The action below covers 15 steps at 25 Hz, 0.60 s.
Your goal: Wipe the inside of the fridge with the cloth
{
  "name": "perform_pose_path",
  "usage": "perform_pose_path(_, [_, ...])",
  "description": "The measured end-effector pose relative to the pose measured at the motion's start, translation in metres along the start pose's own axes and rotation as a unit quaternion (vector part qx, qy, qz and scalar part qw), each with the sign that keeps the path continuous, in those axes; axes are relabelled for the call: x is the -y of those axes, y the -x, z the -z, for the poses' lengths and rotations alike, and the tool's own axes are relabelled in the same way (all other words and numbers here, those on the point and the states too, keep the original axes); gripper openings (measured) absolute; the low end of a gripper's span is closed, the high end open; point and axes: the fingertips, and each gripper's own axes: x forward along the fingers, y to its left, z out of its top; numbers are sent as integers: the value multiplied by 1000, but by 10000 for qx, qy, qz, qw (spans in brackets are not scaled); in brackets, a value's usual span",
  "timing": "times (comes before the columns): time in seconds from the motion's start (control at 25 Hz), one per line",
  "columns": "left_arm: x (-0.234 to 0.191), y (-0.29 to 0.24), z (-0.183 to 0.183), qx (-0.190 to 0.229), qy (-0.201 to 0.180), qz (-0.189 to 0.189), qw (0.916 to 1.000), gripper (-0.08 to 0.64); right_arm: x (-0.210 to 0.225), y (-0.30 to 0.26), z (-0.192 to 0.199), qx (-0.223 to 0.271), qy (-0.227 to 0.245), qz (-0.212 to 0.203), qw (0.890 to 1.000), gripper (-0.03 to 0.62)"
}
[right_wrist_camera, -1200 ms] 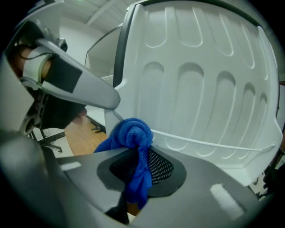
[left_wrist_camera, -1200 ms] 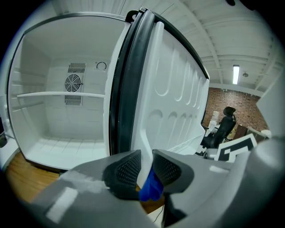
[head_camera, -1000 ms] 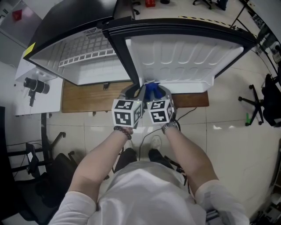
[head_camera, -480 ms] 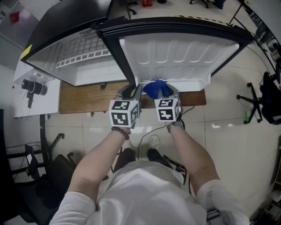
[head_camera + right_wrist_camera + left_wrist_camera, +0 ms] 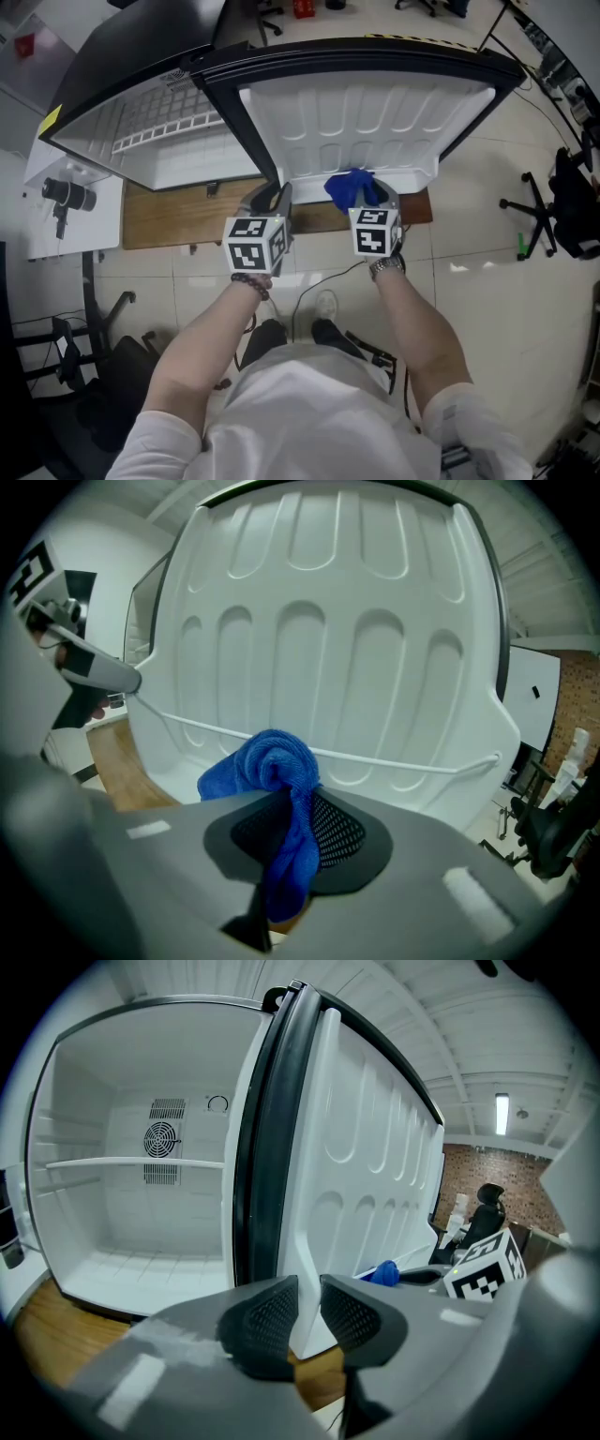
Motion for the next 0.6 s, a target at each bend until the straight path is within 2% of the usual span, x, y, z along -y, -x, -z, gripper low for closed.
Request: perform_pose_path(0.6, [1, 0, 0, -4, -26, -50, 10000, 80, 84, 12, 17, -119, -275, 701, 9971, 64])
